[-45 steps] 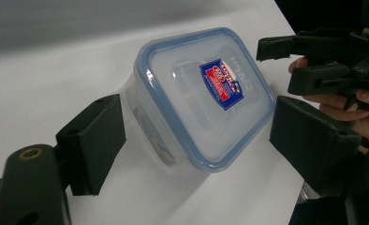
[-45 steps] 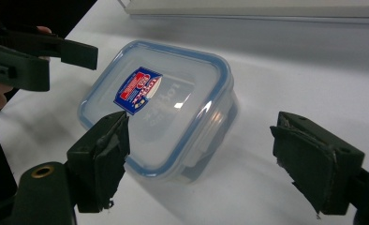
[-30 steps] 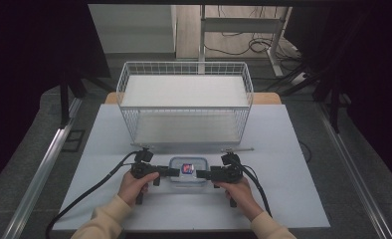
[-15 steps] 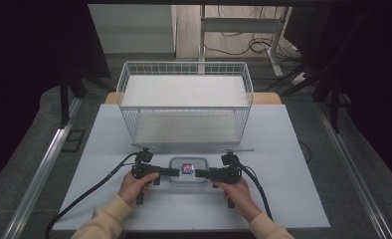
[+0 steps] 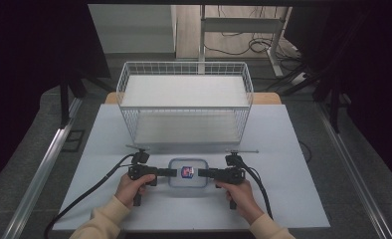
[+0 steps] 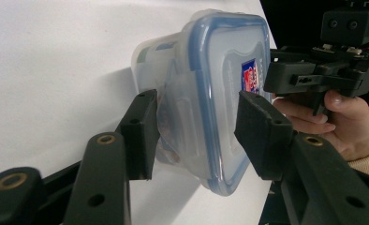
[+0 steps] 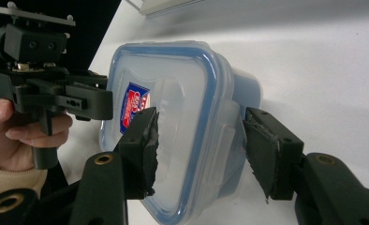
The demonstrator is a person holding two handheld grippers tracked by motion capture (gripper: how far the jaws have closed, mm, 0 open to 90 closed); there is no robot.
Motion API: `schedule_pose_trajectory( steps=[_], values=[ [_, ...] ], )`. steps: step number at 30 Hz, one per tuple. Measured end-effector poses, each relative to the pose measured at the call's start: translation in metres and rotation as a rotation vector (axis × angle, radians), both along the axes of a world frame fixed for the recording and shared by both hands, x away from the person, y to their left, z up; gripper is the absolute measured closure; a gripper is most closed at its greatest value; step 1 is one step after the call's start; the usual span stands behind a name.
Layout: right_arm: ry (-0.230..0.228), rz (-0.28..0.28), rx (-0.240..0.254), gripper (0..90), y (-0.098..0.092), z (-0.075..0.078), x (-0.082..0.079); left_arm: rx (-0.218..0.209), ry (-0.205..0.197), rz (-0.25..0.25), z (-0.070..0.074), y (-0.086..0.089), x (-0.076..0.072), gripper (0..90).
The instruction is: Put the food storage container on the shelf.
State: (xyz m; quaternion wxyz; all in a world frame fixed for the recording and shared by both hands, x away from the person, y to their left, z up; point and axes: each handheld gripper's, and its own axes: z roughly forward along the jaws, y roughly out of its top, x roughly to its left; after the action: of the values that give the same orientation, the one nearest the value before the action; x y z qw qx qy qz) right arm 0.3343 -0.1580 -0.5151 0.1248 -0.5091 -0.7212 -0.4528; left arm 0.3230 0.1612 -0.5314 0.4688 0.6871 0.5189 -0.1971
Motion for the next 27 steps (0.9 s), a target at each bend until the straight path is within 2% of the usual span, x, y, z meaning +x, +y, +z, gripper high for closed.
schedule_pose_trajectory(
  steps=[10,22,27],
  values=[
    [-0.017,-0.004,-0.013,46.4,0.000,0.004,-0.005,-0.002,-0.027,0.006,0.005,0.000,-0.004,52.5],
    [-0.052,0.009,-0.004,46.3,0.000,0.009,-0.005,-0.005,-0.057,0.013,0.012,0.000,-0.008,53.6],
    [-0.085,0.012,-0.010,46.4,0.000,0.016,-0.006,-0.018,-0.074,0.021,0.017,0.001,-0.009,53.5]
  ],
)
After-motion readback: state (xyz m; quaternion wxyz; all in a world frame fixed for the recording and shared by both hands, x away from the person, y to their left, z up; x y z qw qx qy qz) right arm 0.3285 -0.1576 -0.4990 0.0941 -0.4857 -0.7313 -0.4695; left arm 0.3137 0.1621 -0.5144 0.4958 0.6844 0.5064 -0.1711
